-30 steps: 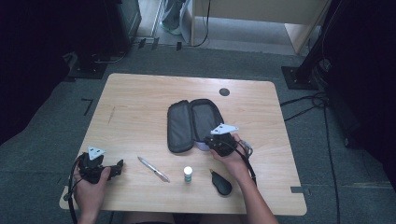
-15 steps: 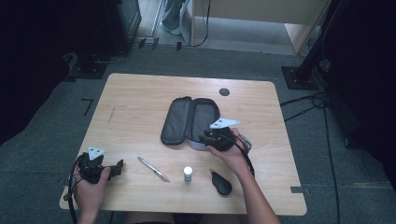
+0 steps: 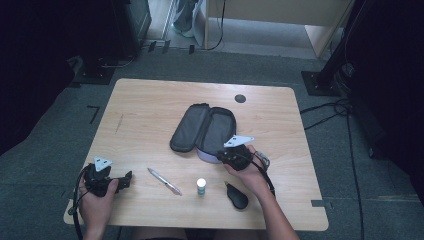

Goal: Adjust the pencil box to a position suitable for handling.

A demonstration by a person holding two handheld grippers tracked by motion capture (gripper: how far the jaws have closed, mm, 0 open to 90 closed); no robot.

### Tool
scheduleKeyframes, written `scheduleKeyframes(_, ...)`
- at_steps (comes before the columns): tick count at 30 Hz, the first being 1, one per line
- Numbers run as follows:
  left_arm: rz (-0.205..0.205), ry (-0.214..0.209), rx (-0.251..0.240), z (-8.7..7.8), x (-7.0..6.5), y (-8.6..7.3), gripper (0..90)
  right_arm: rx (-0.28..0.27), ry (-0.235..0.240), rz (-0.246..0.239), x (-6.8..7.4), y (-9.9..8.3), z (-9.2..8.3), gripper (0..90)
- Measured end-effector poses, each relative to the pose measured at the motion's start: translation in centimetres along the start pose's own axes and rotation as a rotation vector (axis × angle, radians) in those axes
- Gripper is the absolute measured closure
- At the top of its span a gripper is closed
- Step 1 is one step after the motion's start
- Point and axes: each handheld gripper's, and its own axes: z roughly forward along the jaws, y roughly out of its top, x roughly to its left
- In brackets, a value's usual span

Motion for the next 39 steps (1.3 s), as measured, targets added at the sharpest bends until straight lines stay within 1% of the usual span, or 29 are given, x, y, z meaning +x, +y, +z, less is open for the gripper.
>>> scheduleKeyframes(2, 0.000, 0.000, 0.000, 0.0, 0.0, 0.0, 0.0, 0.002, 0.002, 0.012, 0.7, 0.4, 0.4, 84.8)
scheduleKeyframes(4, -0.001, 0.000, 0.000, 0.0, 0.0, 0.0, 0.0, -0.003, 0.017, 0.028, 1.4, 0.9, 1.0, 84.1)
scheduleKeyframes(5, -0.001, 0.000, 0.000, 0.0, 0.0, 0.0, 0.0, -0.003, 0.017, 0.028, 1.4, 0.9, 1.0, 84.1)
scheduleKeyframes(6, 0.000, 0.000, 0.000, 0.0, 0.0, 0.0, 0.0, -0.002, 0.021, 0.029, 1.8, 1.2, 1.2, 82.3)
scheduleKeyframes(7, 0.000, 0.000, 0.000, 0.0, 0.0, 0.0, 0.0, 0.001, 0.032, 0.020, 2.7, 1.6, 1.8, 76.1)
scheduleKeyframes(8, 0.000, 0.000, 0.000, 0.0, 0.0, 0.0, 0.0, 0.003, 0.034, 0.010, 3.0, 1.8, 2.0, 74.4)
scheduleKeyframes(9, 0.000, 0.000, 0.000, 0.0, 0.0, 0.0, 0.0, 0.004, 0.034, 0.000, 3.2, 2.0, 2.0, 72.4)
scheduleKeyframes(10, 0.000, 0.000, 0.000, 0.0, 0.0, 0.0, 0.0, 0.004, 0.034, 0.000, 3.2, 2.0, 2.0, 72.4)
scheduleKeyframes(11, 0.000, 0.000, 0.000, 0.0, 0.0, 0.0, 0.0, -0.007, 0.032, -0.010, 3.2, 2.1, 2.0, 70.7)
scheduleKeyframes(12, 0.000, 0.000, 0.000, 0.0, 0.0, 0.0, 0.0, -0.019, 0.032, -0.002, 3.1, 2.3, 1.8, 70.0)
scheduleKeyframes(13, -0.001, 0.000, 0.000, 0.0, 0.0, 0.0, 0.0, -0.042, 0.019, 0.022, 2.3, 2.4, 1.2, 69.1)
scheduleKeyframes(15, -0.001, 0.000, 0.000, 0.0, 0.0, 0.0, 0.0, -0.068, -0.009, 0.058, 1.0, 2.5, 0.3, 69.1)
scheduleKeyframes(16, -0.001, 0.000, 0.000, 0.0, 0.0, 0.0, 0.0, -0.068, -0.009, 0.058, 1.0, 2.5, 0.3, 69.1)
scheduleKeyframes(17, -0.001, 0.000, 0.000, 0.0, 0.0, 0.0, 0.0, -0.099, -0.067, 0.092, -0.5, 2.6, -0.6, 69.6)
scheduleKeyframes(19, -0.001, 0.000, -0.001, 0.0, 0.0, 0.0, 0.0, -0.125, -0.129, 0.138, -2.1, 2.8, -1.2, 70.1)
scheduleKeyframes(21, -0.001, 0.000, -0.001, 0.0, 0.0, 0.0, 0.0, -0.136, -0.187, 0.186, -3.6, 3.0, -1.4, 71.1)
scheduleKeyframes(23, -0.001, 0.000, 0.000, 0.0, 0.0, 0.0, 0.0, -0.142, -0.251, 0.204, -4.9, 3.4, -1.2, 71.4)
scheduleKeyframes(25, -0.001, 0.000, -0.001, 0.0, 0.0, 0.0, 0.0, -0.149, -0.304, 0.218, -6.1, 4.1, -0.8, 71.4)
scheduleKeyframes(26, -0.001, 0.000, -0.001, 0.0, 0.0, 0.0, 0.0, -0.149, -0.304, 0.218, -6.1, 4.1, -0.8, 71.4)
scheduleKeyframes(27, -0.001, 0.000, -0.001, 0.0, 0.0, 0.0, 0.0, -0.142, -0.339, 0.226, -7.2, 4.8, -0.4, 70.5)
scheduleKeyframes(30, -0.001, 0.000, -0.001, 0.0, 0.0, 0.0, 0.0, -0.118, -0.375, 0.244, -8.7, 5.9, 0.7, 68.5)
scheduleKeyframes(31, -0.001, 0.000, -0.001, 0.0, 0.0, 0.0, 0.0, -0.110, -0.378, 0.254, -9.1, 6.2, 1.1, 68.0)
scheduleKeyframes(33, -0.001, -0.001, -0.001, 0.0, 0.0, 0.0, 0.0, -0.094, -0.380, 0.256, -9.8, 6.6, 2.0, 67.9)
scheduleKeyframes(34, -0.001, -0.001, -0.001, 0.0, 0.0, 0.0, 0.0, -0.078, -0.372, 0.259, -10.1, 6.8, 2.5, 68.5)
scheduleKeyframes(35, -0.001, 0.000, -0.001, 0.0, 0.0, 0.0, 0.0, -0.056, -0.367, 0.257, -10.2, 6.9, 3.0, 70.7)
scheduleKeyframes(37, -0.001, 0.000, -0.001, 0.0, 0.0, 0.0, 0.0, -0.035, -0.398, 0.242, -10.4, 6.9, 3.6, 79.4)
scheduleKeyframes(38, -0.001, -0.001, -0.001, 0.0, 0.0, 0.0, 0.0, -0.029, -0.397, 0.252, -10.4, 6.9, 3.7, 82.8)
scheduleKeyframes(39, -0.001, 0.000, -0.001, 0.0, 0.0, 0.0, 0.0, -0.021, -0.410, 0.259, -10.4, 6.8, 3.7, 86.6)
